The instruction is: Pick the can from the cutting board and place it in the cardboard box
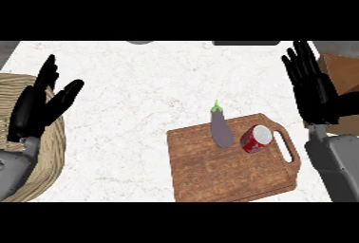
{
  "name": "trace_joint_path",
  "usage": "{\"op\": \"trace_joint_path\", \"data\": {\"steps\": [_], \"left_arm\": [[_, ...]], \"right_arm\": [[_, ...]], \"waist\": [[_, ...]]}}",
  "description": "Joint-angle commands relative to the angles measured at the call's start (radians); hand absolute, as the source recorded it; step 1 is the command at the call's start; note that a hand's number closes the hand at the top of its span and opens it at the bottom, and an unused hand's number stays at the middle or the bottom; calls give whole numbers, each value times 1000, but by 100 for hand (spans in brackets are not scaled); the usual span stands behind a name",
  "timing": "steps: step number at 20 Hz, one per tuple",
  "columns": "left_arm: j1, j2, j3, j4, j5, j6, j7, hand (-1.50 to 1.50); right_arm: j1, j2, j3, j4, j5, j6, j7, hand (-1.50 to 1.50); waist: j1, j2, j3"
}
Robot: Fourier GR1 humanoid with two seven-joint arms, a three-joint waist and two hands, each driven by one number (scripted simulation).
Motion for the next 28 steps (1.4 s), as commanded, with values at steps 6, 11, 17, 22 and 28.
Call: {"op": "trace_joint_path", "data": {"steps": [6,11,17,22,28], "left_arm": [[130,-23,-13,44,-42,-134,-108,0],[164,-76,-51,40,-23,-159,-142,0],[171,-95,-63,91,-48,-162,-193,0],[191,-108,-64,117,-62,-180,-243,0],[185,-118,-40,138,-91,-188,-250,0]], "right_arm": [[326,-145,-231,-29,18,240,-615,-150],[442,-41,-403,190,18,148,-894,-150],[598,-118,-349,206,318,129,-1237,-150],[778,-155,-388,88,432,71,-1168,-150],[976,-98,-325,-264,576,-6,-925,-150]], "waist": [[-69,-3,40],[-16,12,38],[5,9,30],[7,1,28],[16,1,27]]}}
